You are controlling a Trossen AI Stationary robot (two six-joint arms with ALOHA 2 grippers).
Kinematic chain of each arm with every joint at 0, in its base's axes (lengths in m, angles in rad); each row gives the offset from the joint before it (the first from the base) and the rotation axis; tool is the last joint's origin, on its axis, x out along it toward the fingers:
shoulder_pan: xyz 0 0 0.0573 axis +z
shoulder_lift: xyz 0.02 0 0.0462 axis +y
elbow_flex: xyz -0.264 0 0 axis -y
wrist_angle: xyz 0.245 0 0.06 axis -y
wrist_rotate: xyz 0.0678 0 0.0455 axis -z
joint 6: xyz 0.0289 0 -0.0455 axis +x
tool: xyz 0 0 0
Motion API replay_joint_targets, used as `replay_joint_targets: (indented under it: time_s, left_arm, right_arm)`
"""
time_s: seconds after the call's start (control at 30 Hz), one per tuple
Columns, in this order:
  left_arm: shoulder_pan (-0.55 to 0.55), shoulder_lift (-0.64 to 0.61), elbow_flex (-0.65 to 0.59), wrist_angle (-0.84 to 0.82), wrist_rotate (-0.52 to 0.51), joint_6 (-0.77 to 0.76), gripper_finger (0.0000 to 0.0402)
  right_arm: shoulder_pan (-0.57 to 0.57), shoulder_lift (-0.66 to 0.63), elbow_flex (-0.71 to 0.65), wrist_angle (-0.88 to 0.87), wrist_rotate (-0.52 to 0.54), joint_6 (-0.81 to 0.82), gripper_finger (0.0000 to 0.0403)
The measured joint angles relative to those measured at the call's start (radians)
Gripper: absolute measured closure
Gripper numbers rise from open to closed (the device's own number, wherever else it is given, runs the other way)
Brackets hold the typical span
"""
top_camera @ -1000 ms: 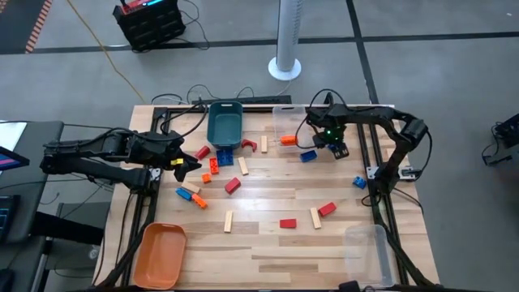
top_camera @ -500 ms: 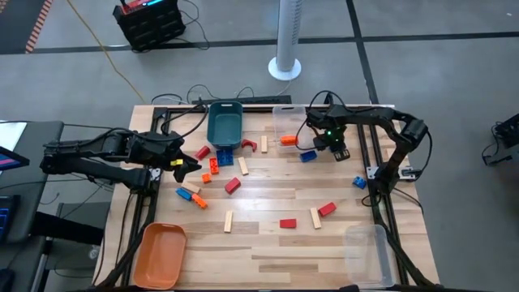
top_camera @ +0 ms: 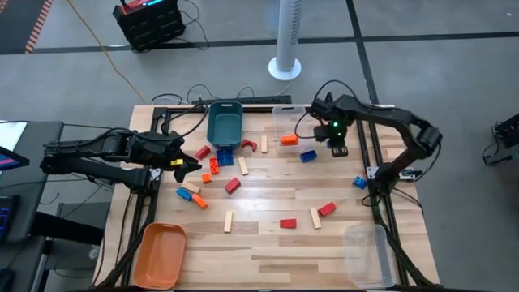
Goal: Sort blocks
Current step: Put the blue game piece into the dark blue bin
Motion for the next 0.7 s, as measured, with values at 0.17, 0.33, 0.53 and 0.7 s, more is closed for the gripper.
replay_joint_targets:
  time_s: [0.17,0.33,0.53,0.7]
  left_arm:
    - [0.0,0.041,0.0,0.057,-0.017,0.004,0.0244]
    - [0.0,0.124,0.0,0.151,-0.017,0.094,0.0244]
    - [0.0,0.235,0.0,0.368,-0.017,0.215,0.0244]
    - [0.0,0.299,0.0,0.606,-0.017,0.375,0.0244]
  right_arm:
    - [0.036,-0.118,0.054,0.035,-0.144,0.087,0.031]
    - [0.143,-0.181,0.087,0.17,-0.163,0.209,0.031]
    - [0.283,-0.187,0.108,0.486,-0.187,0.382,0.031]
    - [0.348,-0.185,0.116,0.835,-0.261,0.555,0.031]
